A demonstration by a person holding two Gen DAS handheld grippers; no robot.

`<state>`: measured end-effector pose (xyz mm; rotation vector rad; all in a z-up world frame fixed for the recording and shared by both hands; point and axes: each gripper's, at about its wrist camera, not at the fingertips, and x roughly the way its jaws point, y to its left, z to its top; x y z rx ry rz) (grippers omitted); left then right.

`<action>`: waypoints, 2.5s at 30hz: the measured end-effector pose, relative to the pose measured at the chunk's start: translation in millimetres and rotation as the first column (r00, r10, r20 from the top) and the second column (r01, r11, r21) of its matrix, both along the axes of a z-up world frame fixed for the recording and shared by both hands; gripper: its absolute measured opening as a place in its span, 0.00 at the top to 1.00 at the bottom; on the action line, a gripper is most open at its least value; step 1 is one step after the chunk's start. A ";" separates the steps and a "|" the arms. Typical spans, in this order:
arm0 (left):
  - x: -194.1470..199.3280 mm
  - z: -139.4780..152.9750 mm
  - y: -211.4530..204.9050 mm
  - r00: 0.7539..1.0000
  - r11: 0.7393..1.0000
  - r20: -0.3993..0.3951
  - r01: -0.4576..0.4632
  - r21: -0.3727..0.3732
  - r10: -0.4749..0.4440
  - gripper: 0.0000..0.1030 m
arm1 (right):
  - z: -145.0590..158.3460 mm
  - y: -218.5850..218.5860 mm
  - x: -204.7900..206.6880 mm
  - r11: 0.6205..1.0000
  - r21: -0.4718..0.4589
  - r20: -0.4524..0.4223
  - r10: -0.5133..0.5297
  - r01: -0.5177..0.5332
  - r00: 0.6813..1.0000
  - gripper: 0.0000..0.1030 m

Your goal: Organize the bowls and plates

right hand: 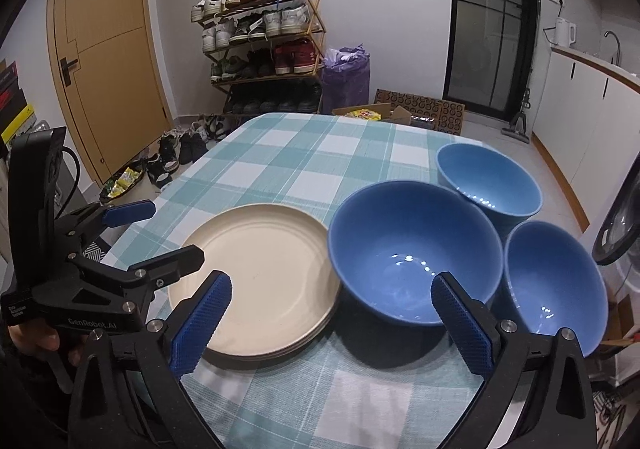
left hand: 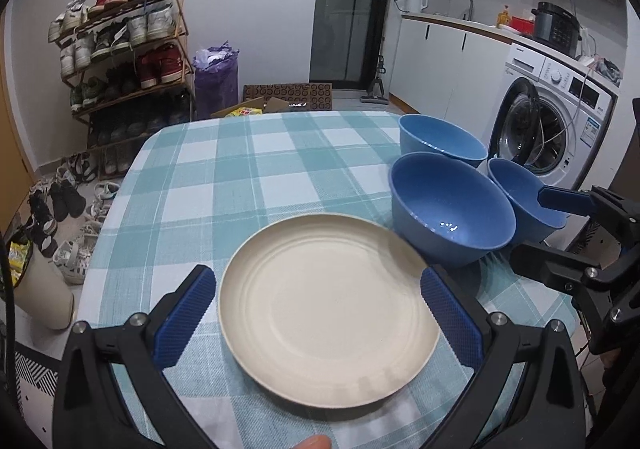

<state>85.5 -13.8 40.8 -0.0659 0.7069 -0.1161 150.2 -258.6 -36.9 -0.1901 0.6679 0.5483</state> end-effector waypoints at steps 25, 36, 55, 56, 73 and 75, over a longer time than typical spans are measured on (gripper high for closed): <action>53.9 45.8 -63.1 0.996 0.996 0.081 0.028 0.081 -0.034 0.00 | 61.3 -84.5 32.0 0.993 0.039 0.072 -0.113 0.111 0.991 0.01; 79.1 49.6 -81.2 0.995 0.995 0.077 0.049 0.092 -0.056 0.00 | 66.9 -110.4 57.6 0.985 0.054 0.065 -0.165 0.162 0.984 0.01; 133.7 48.5 -106.3 0.995 0.990 0.028 0.094 0.106 -0.098 0.00 | 59.0 -142.5 120.9 0.963 0.063 0.000 -0.261 0.261 0.965 0.01; 138.0 48.3 -107.1 0.995 0.990 0.023 0.096 0.102 -0.099 0.00 | 58.0 -144.2 124.6 0.962 0.063 -0.006 -0.267 0.267 0.964 0.01; 201.0 28.6 -120.8 0.993 0.990 -0.061 0.110 0.090 -0.105 0.00 | 33.5 -171.5 190.8 0.931 0.054 -0.125 -0.353 0.361 0.927 0.01; 207.8 25.1 -123.5 0.991 0.989 -0.072 0.116 0.093 -0.109 0.00 | 29.6 -172.1 197.9 0.929 0.055 -0.138 -0.357 0.367 0.924 0.01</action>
